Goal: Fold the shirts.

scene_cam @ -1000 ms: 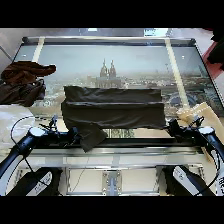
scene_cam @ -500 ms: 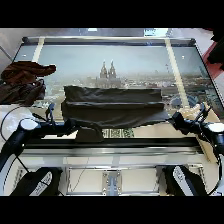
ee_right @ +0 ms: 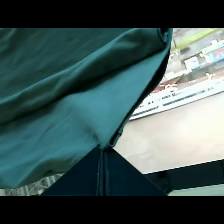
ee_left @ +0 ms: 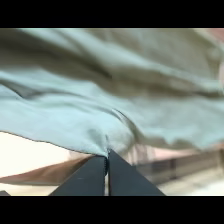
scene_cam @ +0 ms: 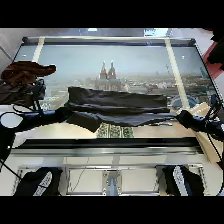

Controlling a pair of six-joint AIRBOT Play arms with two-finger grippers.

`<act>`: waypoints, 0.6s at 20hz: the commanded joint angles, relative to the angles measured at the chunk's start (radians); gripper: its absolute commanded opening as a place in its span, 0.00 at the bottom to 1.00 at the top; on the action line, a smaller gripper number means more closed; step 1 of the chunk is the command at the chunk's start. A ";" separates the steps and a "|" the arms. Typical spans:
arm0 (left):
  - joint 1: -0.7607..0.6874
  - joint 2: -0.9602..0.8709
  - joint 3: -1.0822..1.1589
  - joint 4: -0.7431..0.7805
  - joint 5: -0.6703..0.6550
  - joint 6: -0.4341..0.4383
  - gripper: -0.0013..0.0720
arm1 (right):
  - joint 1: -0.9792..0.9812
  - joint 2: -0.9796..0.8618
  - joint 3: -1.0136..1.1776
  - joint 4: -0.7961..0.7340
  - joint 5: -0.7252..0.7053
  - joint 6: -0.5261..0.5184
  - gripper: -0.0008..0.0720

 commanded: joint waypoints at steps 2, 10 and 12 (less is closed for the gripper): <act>0.001 0.005 0.099 0.290 0.092 -0.138 0.03 | 0.000 0.008 0.009 -0.056 -0.042 0.007 0.06; 0.000 -0.274 0.278 0.281 0.190 0.033 0.03 | 0.011 -0.172 0.100 0.125 -0.188 -0.055 0.05; -0.001 -0.383 0.385 0.280 0.190 0.063 0.03 | 0.053 -0.233 0.153 0.125 -0.228 -0.055 0.05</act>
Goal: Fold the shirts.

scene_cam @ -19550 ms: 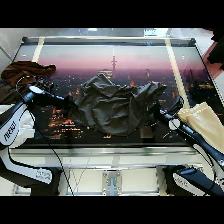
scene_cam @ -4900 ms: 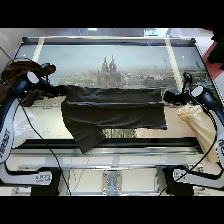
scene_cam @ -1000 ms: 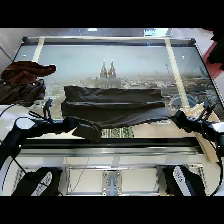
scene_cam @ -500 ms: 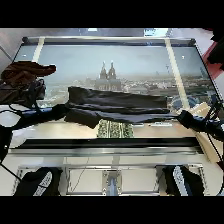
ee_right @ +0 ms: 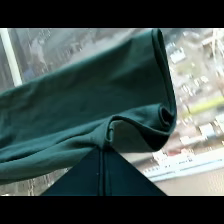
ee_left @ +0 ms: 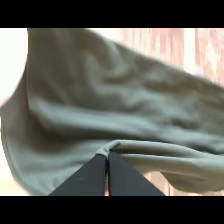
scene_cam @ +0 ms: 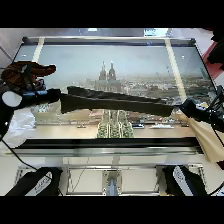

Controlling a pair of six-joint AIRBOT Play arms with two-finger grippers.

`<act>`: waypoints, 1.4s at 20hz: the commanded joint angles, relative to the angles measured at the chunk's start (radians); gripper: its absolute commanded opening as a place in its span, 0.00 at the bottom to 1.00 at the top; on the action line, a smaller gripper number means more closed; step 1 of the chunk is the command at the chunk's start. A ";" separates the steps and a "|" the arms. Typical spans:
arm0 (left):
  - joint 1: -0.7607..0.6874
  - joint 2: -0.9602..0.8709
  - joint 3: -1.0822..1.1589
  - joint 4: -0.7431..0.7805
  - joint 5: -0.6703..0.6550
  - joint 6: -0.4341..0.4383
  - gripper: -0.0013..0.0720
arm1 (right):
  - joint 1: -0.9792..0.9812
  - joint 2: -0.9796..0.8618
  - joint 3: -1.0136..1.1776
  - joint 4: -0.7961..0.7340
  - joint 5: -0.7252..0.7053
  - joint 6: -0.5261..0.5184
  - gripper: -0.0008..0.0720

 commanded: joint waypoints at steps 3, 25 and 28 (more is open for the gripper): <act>-0.007 -0.267 0.241 -0.018 0.020 0.095 0.03 | 0.120 -0.175 0.132 0.031 -0.129 -0.013 0.05; -0.119 -0.623 0.321 0.188 0.172 -0.082 0.27 | 0.250 -0.578 0.171 -0.145 -0.307 0.126 0.06; -0.118 -0.620 0.388 0.182 0.143 -0.082 0.82 | 0.247 -0.575 0.171 -0.136 -0.272 0.126 0.48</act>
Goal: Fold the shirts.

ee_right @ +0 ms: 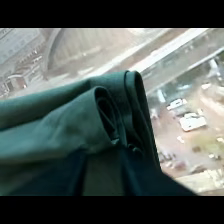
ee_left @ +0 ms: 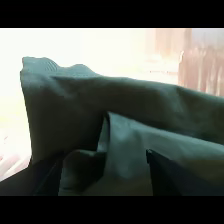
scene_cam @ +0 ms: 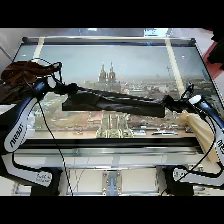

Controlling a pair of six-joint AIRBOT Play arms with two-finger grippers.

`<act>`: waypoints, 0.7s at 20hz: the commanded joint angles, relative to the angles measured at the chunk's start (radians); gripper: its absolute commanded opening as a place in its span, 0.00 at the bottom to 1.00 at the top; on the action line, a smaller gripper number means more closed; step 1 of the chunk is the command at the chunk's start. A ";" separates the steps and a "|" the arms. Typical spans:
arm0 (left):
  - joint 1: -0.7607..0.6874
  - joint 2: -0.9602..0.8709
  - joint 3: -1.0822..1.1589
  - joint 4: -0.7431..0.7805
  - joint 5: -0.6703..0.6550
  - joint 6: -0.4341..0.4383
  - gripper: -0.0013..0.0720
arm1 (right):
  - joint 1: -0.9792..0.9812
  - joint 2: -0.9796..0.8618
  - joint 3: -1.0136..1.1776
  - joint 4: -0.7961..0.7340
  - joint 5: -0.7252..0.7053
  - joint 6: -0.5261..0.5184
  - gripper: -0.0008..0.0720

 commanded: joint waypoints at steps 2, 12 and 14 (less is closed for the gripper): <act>0.000 0.005 0.114 -0.027 -0.074 0.000 0.82 | -0.002 0.028 0.002 -0.002 0.044 -0.005 0.51; 0.000 0.013 0.241 -0.263 -0.039 0.116 0.82 | -0.148 0.005 0.051 0.064 0.283 -0.135 0.74; -0.001 0.013 0.241 -0.396 -0.048 0.304 0.82 | -0.148 -0.046 0.051 0.167 0.282 -0.221 0.79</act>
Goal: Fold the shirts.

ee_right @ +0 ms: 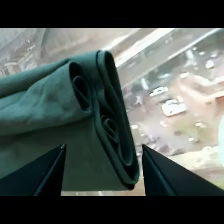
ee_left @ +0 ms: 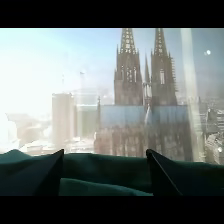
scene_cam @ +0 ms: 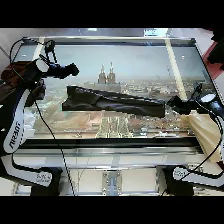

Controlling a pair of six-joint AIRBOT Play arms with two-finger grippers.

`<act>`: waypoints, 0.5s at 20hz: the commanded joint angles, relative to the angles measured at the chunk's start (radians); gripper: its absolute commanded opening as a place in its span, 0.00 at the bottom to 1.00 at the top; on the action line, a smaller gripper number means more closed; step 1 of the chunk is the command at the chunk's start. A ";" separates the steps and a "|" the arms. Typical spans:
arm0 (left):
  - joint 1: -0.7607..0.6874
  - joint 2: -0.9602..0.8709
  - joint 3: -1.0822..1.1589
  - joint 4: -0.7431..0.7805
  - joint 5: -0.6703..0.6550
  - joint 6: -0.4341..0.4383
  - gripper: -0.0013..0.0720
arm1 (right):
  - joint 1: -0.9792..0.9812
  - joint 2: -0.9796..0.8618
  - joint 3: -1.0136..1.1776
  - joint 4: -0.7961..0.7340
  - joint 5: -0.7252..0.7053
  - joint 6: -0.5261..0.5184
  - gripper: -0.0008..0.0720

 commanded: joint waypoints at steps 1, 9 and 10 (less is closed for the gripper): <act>-0.001 0.001 0.007 -0.239 -0.005 0.292 0.82 | -0.024 -0.083 0.003 0.183 0.047 -0.158 0.79; -0.039 0.001 0.007 -0.394 -0.113 0.576 0.82 | -0.122 -0.163 0.003 0.279 0.043 -0.296 0.79; -0.055 0.001 0.007 -0.394 -0.108 0.594 0.82 | -0.140 -0.164 0.003 0.276 0.046 -0.296 0.79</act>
